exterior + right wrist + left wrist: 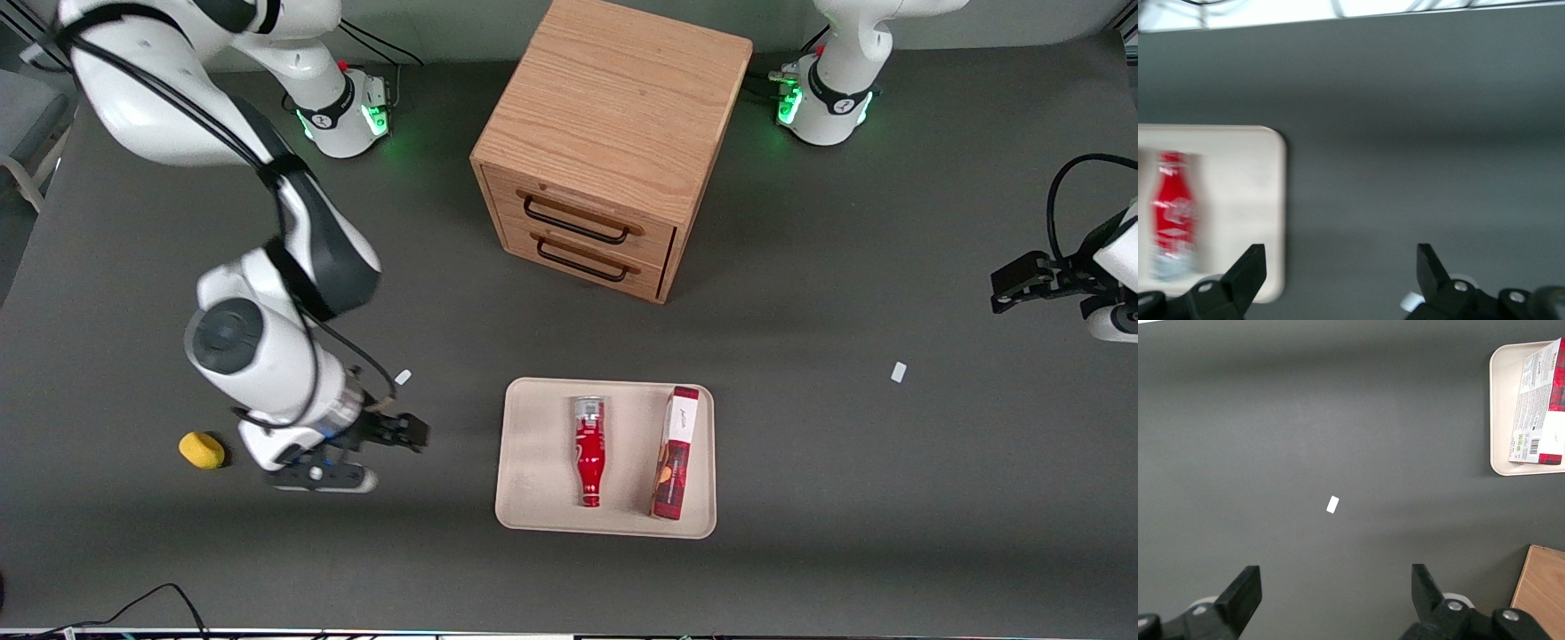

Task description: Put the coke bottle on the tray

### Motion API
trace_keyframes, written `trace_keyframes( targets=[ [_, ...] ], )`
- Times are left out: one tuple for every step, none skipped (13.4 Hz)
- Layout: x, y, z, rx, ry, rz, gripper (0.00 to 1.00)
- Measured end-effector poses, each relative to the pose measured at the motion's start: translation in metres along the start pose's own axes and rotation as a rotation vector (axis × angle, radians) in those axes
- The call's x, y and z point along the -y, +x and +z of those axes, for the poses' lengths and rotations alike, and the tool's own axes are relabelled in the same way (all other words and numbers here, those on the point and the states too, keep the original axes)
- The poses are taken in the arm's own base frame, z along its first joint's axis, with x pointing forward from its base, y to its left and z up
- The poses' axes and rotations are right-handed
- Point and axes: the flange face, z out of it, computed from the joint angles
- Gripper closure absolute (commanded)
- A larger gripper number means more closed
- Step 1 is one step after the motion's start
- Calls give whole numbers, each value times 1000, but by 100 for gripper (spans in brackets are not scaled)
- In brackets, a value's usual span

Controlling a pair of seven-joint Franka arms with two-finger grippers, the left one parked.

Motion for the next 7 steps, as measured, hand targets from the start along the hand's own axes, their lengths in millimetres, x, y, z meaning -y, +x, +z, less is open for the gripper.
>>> trace_keyframes(
  targets=[
    [-26,-7,-16,16,-25,-9,0],
    [-54,-15,-32,34,-29,-2,0],
    [-83,-25,-50,45,-19,5,0],
    [-111,-37,-70,47,-9,6,0],
    [-138,-52,-91,49,-13,8,0],
    [-162,-69,-112,66,-27,20,0],
    [-179,-87,-133,89,-40,36,0]
  ],
)
